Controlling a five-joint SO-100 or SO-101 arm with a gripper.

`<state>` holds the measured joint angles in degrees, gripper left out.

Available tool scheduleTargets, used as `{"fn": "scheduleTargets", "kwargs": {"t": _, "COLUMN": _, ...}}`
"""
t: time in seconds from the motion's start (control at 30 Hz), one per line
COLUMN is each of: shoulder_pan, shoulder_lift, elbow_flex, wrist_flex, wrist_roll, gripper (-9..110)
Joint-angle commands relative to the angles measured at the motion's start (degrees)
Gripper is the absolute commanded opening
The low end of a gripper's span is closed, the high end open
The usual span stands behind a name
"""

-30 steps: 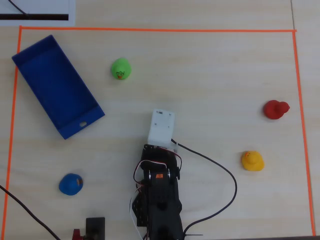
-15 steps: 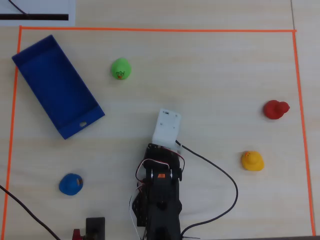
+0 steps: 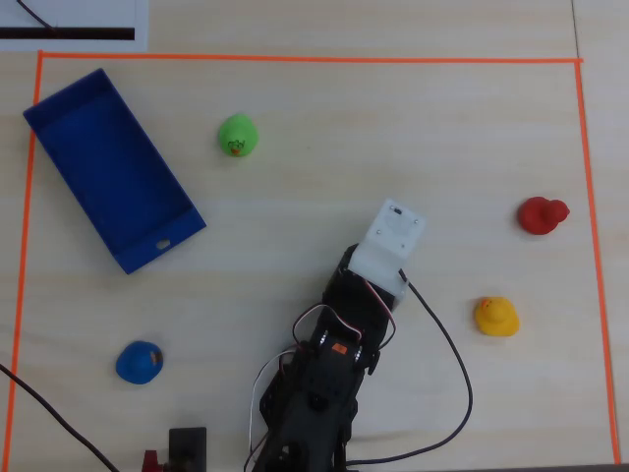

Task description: Grasp red duck and put it into box.

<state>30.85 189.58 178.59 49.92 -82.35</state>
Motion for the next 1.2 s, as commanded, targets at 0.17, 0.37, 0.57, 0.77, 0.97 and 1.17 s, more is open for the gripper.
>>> {"fn": "scheduleTargets", "kwargs": {"t": 0.17, "shoulder_pan": 15.91, "shoulder_lift": 3.08, "elbow_flex": -0.53, "wrist_flex": -9.32, "wrist_roll": -6.06, "gripper": 14}}
{"fn": "scheduleTargets", "kwargs": {"t": 0.37, "shoulder_pan": 18.63, "shoulder_lift": 2.81, "elbow_flex": -5.54, "wrist_flex": -10.72, "wrist_roll": -4.92, "gripper": 22}}
{"fn": "scheduleTargets", "kwargs": {"t": 0.57, "shoulder_pan": 20.83, "shoulder_lift": -7.47, "elbow_flex": -22.32, "wrist_flex": -11.87, "wrist_roll": 0.62, "gripper": 27}}
{"fn": "scheduleTargets", "kwargs": {"t": 0.77, "shoulder_pan": 25.05, "shoulder_lift": -21.97, "elbow_flex": -37.97, "wrist_flex": -20.48, "wrist_roll": 4.83, "gripper": 29}}
{"fn": "scheduleTargets", "kwargs": {"t": 0.97, "shoulder_pan": 26.89, "shoulder_lift": -34.72, "elbow_flex": -50.45, "wrist_flex": -24.17, "wrist_roll": 6.24, "gripper": 30}}
{"fn": "scheduleTargets", "kwargs": {"t": 1.17, "shoulder_pan": 28.56, "shoulder_lift": -47.29, "elbow_flex": -57.92, "wrist_flex": -33.22, "wrist_roll": 5.19, "gripper": 31}}
